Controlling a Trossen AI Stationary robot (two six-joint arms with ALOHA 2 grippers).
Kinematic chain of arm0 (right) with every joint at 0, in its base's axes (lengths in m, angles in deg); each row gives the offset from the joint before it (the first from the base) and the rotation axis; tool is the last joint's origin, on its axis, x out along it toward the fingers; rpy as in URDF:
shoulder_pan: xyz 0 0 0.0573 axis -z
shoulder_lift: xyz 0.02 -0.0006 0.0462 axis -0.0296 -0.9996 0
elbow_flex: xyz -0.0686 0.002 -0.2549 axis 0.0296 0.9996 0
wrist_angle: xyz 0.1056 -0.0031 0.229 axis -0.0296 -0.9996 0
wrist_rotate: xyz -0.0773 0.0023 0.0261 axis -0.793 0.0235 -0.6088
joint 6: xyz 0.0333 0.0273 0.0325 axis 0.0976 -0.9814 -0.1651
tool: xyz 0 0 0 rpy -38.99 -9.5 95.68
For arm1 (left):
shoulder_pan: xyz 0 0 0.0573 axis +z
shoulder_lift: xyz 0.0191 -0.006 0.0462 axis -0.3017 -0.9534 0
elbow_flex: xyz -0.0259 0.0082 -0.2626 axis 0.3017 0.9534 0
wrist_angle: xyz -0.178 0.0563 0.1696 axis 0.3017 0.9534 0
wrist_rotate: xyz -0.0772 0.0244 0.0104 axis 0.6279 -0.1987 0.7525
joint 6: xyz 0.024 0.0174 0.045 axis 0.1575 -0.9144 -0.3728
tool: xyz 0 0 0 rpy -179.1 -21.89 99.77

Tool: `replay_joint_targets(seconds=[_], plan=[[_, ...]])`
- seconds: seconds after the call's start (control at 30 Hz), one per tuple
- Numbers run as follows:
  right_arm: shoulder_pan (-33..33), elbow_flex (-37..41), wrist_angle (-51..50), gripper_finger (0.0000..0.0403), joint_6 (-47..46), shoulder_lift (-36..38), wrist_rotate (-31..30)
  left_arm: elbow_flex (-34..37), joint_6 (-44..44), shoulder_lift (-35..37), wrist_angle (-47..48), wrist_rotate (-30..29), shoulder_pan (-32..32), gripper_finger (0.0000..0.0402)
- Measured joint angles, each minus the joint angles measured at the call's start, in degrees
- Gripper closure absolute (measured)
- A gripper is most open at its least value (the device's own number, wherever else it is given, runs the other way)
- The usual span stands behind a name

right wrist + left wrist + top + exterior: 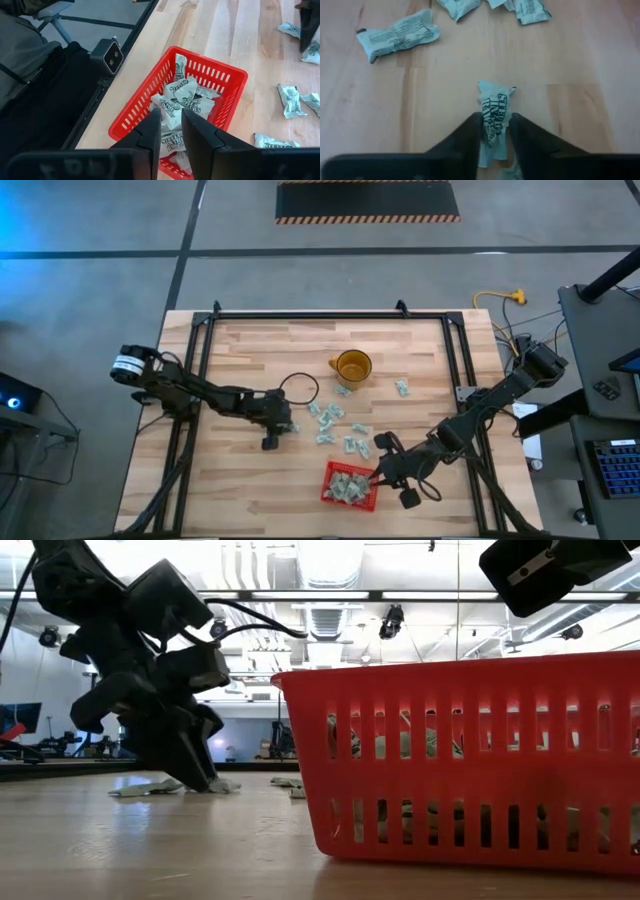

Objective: Pick and place Stevia / Truvia into bins
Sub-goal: Put the stevia packet into the bin

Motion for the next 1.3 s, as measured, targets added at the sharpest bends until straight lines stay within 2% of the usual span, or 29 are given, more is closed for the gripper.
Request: replay_joint_targets(seconds=[0.1,0.17,0.33,0.53,0.77,0.9,1.07,1.3], plan=[[0.0,0.0,-0.01,0.0331,0.0,0.0,0.02,-0.21,-1.66,0.12,0.15,0.0,0.04,0.0376],[0.0,0.0,-0.01,0.033,-0.01,0.0,0.02,-0.43,-2.44,0.14,0.14,-0.2,0.02,0.0392],[0.0,0.16,-0.03,0.0335,-0.02,0.0,0.04,-0.72,-3.68,0.65,-0.89,-2.58,-0.02,0.0388],[0.0,0.24,-0.03,0.034,-0.02,0.0,0.04,-0.81,-4.49,2.32,-5.44,-2.29,-0.72,0.0399],[0.01,0.42,0.01,0.0334,-0.02,0.0,0.03,-0.79,-7.09,2.74,-16.22,6.74,-3.74,0.0399],[0.02,0.46,0.0,0.0332,-0.02,0.0,0.01,-1.26,-9.41,1.47,-23.53,8.26,-6.39,0.0399],[0.02,0.46,0.01,0.0336,-0.02,0.0,0.02,-5.16,-11.76,-1.73,-25.69,8.52,-9.24,0.0399],[0.02,0.46,-0.14,0.0343,-0.02,0.0,-0.01,-14.55,-13.38,-10.23,-25.4,9.3,-11.02,0.04]])
